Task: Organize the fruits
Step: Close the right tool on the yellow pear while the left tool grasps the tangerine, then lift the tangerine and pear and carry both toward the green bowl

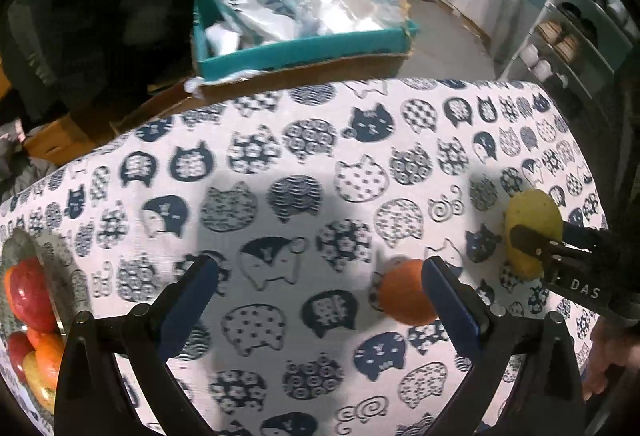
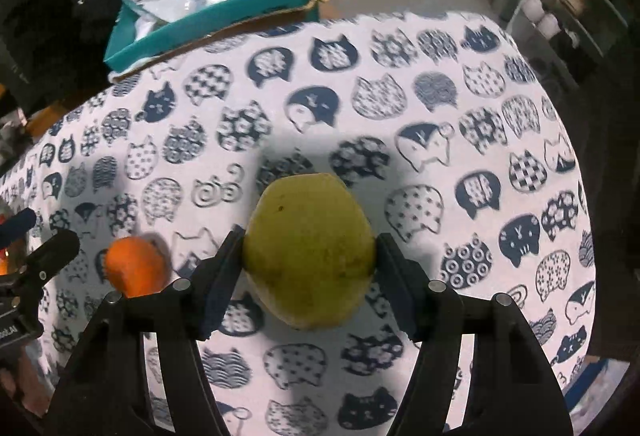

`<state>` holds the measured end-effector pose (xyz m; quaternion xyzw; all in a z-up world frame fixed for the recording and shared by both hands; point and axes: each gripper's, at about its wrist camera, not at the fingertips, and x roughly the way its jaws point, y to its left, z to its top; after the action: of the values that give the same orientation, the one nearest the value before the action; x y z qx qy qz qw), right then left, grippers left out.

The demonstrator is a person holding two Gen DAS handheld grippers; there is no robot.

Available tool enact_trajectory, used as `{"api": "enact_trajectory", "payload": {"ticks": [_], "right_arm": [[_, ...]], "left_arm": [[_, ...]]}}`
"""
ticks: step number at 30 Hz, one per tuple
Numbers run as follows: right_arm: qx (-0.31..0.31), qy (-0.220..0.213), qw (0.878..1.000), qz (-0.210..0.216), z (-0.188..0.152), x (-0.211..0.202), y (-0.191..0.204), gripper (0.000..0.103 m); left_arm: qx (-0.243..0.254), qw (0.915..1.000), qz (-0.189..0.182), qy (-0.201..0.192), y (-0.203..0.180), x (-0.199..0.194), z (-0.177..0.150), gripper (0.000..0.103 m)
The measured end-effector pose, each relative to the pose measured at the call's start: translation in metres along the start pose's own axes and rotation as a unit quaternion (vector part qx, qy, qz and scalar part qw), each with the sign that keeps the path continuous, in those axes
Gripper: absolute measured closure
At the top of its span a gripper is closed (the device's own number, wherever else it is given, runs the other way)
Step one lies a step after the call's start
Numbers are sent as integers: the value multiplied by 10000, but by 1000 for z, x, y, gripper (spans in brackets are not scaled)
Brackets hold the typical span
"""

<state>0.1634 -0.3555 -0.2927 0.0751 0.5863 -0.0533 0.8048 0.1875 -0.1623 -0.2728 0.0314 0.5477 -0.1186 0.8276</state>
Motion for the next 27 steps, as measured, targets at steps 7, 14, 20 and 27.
{"api": "enact_trajectory", "payload": {"ticks": [7, 14, 20, 27], "right_arm": [[-12, 12, 9998, 173, -4, 1, -9, 36], [143, 90, 9989, 427, -1, 6, -16, 36], [158, 156, 9982, 559, 0, 13, -13, 36], [259, 173, 9972, 683, -1, 19, -11, 35]], "left_arm": [[144, 9994, -259, 194, -23, 14, -5, 1], [304, 9983, -324, 364, -39, 32, -8, 1], [215, 9972, -511, 507, -38, 41, -8, 30], [165, 9958, -771, 459, -40, 35, -9, 56]]}}
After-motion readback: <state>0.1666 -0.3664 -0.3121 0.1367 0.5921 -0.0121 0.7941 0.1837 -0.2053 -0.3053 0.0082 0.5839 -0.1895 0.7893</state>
